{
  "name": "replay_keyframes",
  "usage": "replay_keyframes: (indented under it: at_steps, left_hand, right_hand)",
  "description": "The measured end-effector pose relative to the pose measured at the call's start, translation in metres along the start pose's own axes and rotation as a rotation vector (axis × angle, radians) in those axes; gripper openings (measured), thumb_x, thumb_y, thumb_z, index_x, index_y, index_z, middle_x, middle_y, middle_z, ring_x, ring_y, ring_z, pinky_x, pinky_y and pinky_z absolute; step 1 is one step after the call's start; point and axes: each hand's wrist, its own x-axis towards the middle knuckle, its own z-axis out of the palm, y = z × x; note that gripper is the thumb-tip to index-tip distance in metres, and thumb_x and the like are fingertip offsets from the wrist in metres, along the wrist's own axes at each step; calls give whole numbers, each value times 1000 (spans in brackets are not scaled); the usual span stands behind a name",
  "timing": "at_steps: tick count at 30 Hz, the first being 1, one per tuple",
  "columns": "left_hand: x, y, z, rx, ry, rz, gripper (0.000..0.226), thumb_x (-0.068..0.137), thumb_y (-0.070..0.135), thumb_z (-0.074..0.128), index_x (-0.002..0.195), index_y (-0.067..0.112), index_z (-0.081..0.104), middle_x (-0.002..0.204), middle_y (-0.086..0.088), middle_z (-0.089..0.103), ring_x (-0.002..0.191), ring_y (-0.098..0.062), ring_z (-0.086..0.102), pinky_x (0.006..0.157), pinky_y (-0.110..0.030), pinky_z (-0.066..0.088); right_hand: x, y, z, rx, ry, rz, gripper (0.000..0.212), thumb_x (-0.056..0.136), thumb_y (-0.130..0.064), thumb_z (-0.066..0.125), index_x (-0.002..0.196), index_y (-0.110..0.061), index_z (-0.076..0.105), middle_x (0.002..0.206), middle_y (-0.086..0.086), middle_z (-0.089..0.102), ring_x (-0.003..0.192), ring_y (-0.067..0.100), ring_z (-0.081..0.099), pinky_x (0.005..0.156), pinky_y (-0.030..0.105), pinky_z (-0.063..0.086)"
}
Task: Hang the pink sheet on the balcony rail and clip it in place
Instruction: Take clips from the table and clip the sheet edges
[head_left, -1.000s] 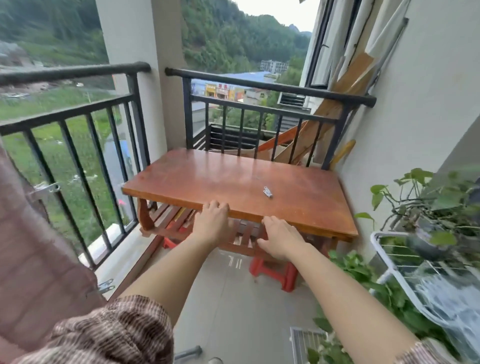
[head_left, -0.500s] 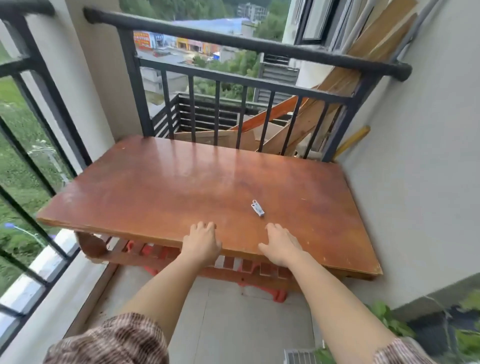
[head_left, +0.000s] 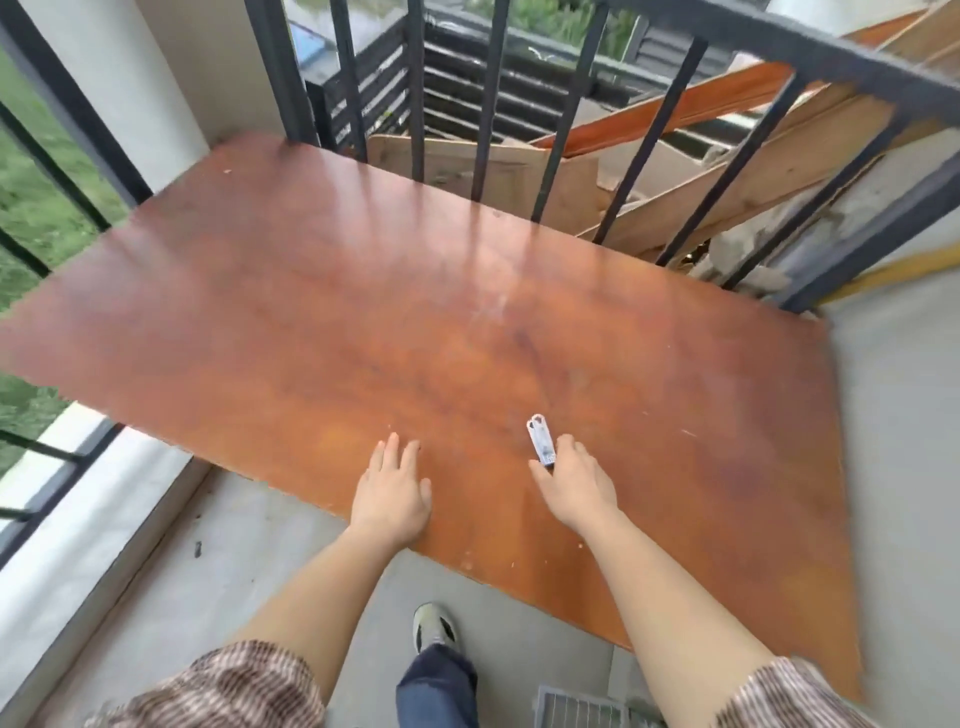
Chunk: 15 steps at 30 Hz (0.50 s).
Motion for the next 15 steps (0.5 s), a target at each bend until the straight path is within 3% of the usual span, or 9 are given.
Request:
replay_keyframes:
  at_steps: [9, 15]
  left_hand:
    - [18, -10, 28, 54, 65, -52, 61, 100, 44, 24, 152, 26, -3, 160, -4, -11, 148, -23, -10, 120, -36, 4]
    - [25, -9, 10, 90, -114, -70, 63, 100, 43, 28, 152, 27, -2, 160, -3, -12, 148, -22, -10, 120, -36, 5]
  right_hand:
    - [56, 6, 9, -34, -42, -48, 34, 98, -39, 41, 115, -9, 45, 121, 11, 56, 110, 34, 56, 81, 38, 43]
    - [56, -1, 6, -37, -75, -109, 33, 99, -37, 38, 113, -8, 45, 119, 11, 57, 107, 34, 57, 76, 37, 40]
